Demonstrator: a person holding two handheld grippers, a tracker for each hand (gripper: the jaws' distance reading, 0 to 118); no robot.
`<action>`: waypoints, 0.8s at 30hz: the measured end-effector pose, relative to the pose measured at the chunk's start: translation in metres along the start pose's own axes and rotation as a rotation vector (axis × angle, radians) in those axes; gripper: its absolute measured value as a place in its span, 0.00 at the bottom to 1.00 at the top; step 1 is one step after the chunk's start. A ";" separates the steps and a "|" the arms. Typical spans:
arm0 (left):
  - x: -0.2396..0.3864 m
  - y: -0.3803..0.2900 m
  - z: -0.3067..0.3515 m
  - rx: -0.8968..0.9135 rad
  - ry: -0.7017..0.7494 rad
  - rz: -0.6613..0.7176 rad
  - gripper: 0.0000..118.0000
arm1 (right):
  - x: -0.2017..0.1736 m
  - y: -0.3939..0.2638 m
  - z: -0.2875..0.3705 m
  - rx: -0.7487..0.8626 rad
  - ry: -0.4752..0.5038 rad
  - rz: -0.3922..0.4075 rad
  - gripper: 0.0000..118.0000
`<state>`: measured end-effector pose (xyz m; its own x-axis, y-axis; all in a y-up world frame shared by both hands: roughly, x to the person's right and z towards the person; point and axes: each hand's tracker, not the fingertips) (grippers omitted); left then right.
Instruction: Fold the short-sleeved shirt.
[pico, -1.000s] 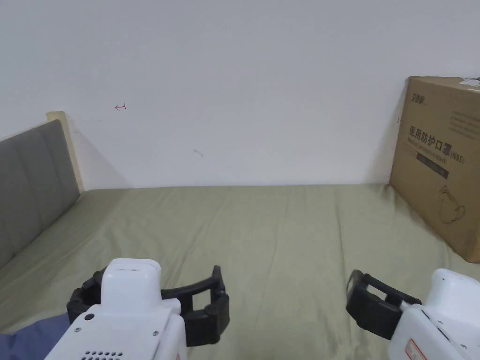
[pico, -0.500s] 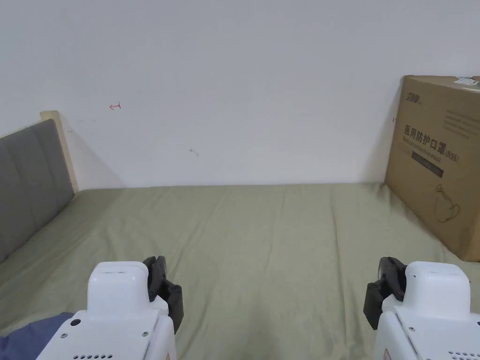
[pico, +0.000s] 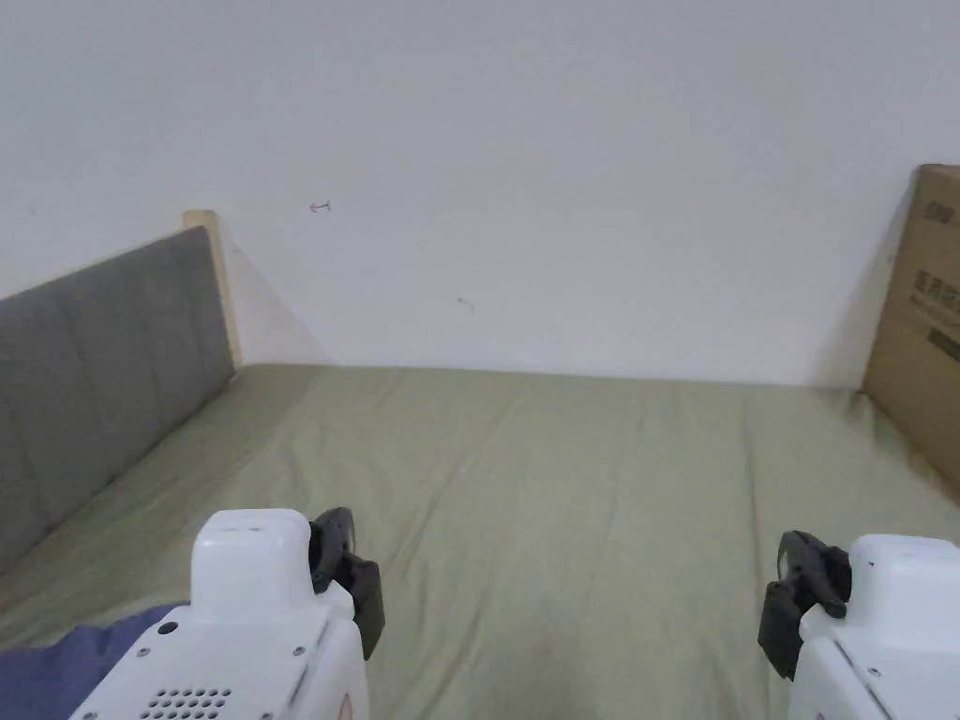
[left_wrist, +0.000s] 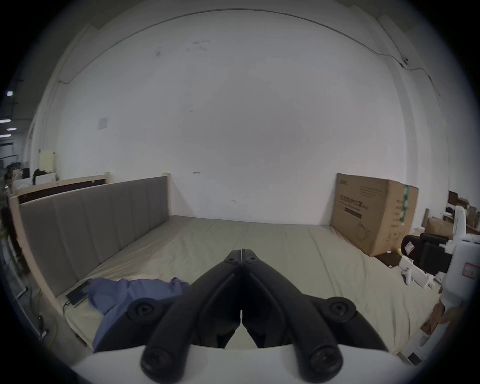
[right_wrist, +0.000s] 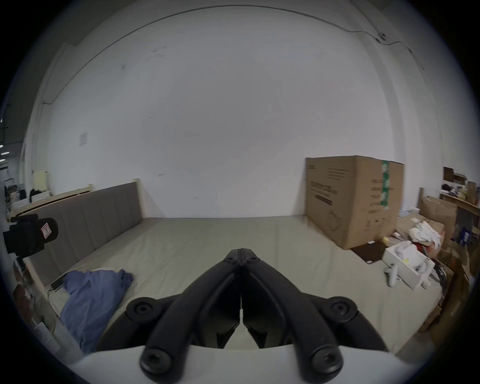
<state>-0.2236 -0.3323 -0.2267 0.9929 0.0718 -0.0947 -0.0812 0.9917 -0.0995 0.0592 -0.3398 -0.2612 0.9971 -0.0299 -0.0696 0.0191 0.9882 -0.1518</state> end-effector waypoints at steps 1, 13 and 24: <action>-0.012 0.002 0.006 -0.004 0.032 -0.004 0.00 | -0.009 -0.002 -0.008 0.004 0.044 0.011 0.00; -0.154 -0.010 0.100 -0.036 0.513 0.064 0.00 | -0.182 -0.026 -0.050 -0.147 0.648 0.097 0.00; -0.189 -0.052 0.048 -0.190 0.473 0.128 0.00 | -0.204 -0.054 -0.063 -0.226 0.656 0.150 0.00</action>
<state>-0.4028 -0.3927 -0.1557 0.8299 0.0915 -0.5503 -0.2571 0.9382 -0.2317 -0.1500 -0.3959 -0.3007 0.7369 -0.0498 -0.6742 -0.2020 0.9355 -0.2899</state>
